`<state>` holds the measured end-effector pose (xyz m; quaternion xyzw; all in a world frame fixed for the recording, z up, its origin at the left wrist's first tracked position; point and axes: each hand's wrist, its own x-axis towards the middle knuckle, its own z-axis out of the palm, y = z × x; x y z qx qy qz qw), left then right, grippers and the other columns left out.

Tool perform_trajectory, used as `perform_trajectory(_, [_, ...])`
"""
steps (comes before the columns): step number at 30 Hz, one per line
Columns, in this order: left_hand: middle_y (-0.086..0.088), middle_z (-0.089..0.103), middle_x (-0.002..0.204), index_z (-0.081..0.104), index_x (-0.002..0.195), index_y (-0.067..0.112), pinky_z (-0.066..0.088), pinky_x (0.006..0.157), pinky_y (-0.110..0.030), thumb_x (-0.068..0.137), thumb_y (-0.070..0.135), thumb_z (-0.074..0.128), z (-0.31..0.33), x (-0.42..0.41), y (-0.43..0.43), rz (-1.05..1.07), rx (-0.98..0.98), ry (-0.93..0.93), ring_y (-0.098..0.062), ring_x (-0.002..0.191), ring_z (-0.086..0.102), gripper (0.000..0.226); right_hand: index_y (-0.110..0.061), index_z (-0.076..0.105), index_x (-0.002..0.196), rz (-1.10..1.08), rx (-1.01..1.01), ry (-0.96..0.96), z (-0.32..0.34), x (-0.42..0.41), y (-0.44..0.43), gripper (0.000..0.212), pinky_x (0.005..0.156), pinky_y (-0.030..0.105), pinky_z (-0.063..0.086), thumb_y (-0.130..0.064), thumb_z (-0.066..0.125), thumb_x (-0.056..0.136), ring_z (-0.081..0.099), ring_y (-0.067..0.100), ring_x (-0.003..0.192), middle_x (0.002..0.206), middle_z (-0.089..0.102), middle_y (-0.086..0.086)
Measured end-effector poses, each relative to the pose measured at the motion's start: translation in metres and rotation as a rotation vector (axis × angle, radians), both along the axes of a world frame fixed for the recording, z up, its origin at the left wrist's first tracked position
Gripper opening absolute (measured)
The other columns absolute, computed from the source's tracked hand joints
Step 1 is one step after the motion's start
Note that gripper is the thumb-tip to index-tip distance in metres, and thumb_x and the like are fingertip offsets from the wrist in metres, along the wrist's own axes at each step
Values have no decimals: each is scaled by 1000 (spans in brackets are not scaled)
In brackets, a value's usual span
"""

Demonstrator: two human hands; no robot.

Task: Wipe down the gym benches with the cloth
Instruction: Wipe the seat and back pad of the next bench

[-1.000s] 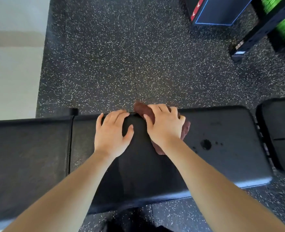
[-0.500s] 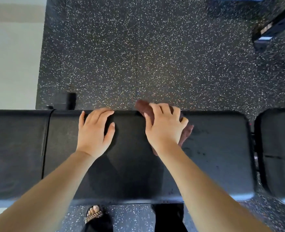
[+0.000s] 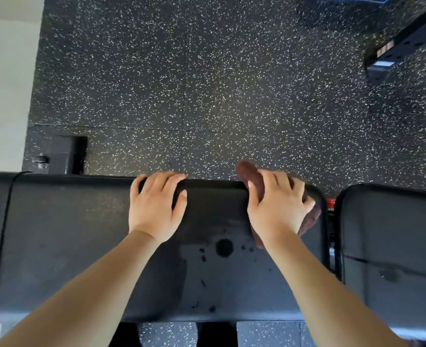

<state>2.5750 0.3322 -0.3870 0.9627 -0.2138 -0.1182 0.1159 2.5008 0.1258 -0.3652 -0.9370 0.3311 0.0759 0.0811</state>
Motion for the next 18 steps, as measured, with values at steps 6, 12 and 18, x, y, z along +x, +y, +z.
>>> perform_trajectory(6, [6,61,115,57,115,24,26,106,-43,88,38,31,3,0,0,-5,7,3,-19,110,53,40,-33,51,115,159,72,-9,2,27,47,29,82,46,28,-46,42,91,41,28,107,118,53,-6])
perform_trajectory(12, [5,62,114,57,117,24,27,106,-43,89,36,31,3,0,1,-10,-8,-9,-20,109,55,40,-34,52,114,158,53,-12,1,18,17,29,78,43,30,-47,43,90,45,27,102,114,57,-9])
perform_trajectory(18, [4,63,113,58,116,24,27,105,-44,88,36,32,0,1,0,-9,-8,-18,-21,108,55,40,-31,56,112,-55,-4,-25,1,-7,-46,28,78,46,33,-44,46,89,44,32,105,113,60,-5])
